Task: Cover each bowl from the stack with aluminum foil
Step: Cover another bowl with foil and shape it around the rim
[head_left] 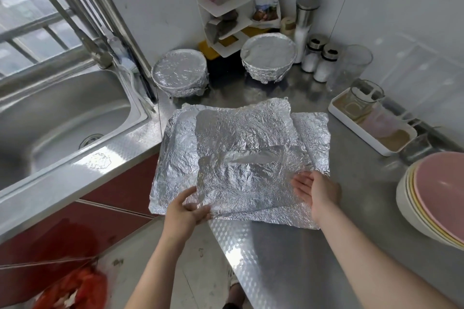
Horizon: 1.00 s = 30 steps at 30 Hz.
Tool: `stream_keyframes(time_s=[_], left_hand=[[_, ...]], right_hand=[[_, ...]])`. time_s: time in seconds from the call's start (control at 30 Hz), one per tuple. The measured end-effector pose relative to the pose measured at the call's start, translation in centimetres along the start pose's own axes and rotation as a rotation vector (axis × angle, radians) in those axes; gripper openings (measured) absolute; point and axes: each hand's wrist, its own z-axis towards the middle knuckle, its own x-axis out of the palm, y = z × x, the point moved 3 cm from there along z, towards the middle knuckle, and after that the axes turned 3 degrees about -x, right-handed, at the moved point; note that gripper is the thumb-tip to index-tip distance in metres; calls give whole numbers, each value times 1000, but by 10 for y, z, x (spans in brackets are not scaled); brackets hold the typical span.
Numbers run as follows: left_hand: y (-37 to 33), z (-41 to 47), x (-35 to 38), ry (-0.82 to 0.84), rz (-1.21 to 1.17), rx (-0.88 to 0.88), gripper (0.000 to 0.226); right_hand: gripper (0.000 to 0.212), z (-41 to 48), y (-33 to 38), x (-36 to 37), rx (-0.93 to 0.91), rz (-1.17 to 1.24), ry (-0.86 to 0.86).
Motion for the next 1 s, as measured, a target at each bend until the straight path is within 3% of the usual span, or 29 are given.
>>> stream_keyframes(time_s=[0.2, 0.27, 0.37, 0.43, 0.5, 0.6, 0.7, 0.77, 0.83, 0.9, 1.0], left_hand=[[-6, -13, 11, 11, -107, 70, 71], [-12, -21, 19, 22, -113, 123, 76], [-23, -32, 29, 59, -149, 179, 77], [-33, -37, 33, 91, -194, 181, 76], [-41, -41, 32, 132, -249, 153, 74], [-53, -48, 27, 154, -329, 85, 71], [-60, -56, 18, 92, -355, 73, 61], [-68, -67, 10, -170, 27, 310, 49], [-85, -90, 17, -440, 534, 776, 49], [-91, -103, 50, -321, 840, 1071, 58], [-83, -112, 102, -158, 1119, 1134, 60]], right_hand=[[18, 10, 10, 3, -146, -138, -14], [16, 2, 22, 8, -404, -502, 82], [80, -33, 21, 24, -831, -1285, 476], [90, -56, 1, 34, -1030, -1669, 627], [72, -60, -18, 34, -1162, -1652, 608], [46, -49, -10, 23, -1316, -1484, 383], [41, -47, 12, 13, -1461, -1436, 279], [48, -53, 21, 12, -1552, -1437, 262], [52, -60, 30, 13, -1620, -1450, 240], [56, -66, 36, 20, -1631, -1442, 250], [38, -84, 43, 23, -1713, -1361, 279]])
